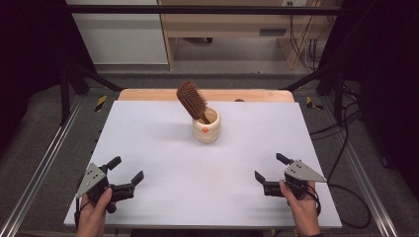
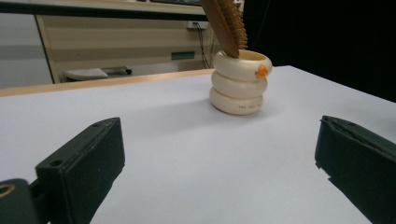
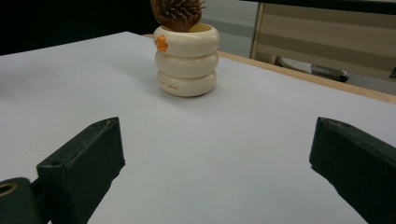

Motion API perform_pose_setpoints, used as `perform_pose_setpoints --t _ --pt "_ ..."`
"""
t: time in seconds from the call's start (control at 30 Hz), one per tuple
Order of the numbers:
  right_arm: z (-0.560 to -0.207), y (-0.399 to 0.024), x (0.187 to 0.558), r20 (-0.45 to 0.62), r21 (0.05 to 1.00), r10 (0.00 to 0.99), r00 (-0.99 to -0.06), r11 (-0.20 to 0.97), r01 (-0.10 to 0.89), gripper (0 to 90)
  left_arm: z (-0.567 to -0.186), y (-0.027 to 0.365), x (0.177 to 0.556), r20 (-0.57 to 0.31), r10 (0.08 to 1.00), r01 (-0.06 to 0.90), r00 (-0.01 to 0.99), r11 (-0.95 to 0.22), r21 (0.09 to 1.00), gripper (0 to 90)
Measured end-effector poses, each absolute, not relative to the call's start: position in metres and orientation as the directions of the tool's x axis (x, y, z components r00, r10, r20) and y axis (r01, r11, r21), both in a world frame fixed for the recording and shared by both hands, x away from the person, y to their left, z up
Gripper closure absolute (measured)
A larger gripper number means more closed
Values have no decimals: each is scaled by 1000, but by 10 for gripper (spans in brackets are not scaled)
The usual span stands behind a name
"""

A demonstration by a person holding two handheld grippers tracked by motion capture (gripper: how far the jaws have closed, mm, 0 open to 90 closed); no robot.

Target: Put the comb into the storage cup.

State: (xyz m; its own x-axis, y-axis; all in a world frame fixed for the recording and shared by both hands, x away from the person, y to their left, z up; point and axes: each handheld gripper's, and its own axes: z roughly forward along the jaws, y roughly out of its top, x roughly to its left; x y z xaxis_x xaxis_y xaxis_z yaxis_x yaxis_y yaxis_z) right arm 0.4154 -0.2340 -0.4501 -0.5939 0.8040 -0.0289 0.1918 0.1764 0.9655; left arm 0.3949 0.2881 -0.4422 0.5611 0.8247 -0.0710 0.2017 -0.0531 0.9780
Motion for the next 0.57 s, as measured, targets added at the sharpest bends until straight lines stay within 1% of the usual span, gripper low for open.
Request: perform_pose_setpoints --t 0.13,0.23,0.37,0.47,0.57 --pt "-452 -234 414 -46 967 798 -601 186 173 35 -444 284 390 -45 816 217 576 -100 971 16" --pt "-454 -237 413 -37 970 799 -600 174 171 34 -447 283 388 -58 813 246 579 -106 964 17" --pt "-456 -241 410 -23 972 798 -602 160 175 33 -451 285 386 -22 824 276 567 -165 947 21" --pt "-458 -245 408 -9 971 806 -592 148 187 33 -450 289 385 -9 835 280 550 -174 944 21" --pt "-457 -244 411 -2 971 810 -587 141 192 34 -451 292 387 -18 850 280 526 -153 948 22"
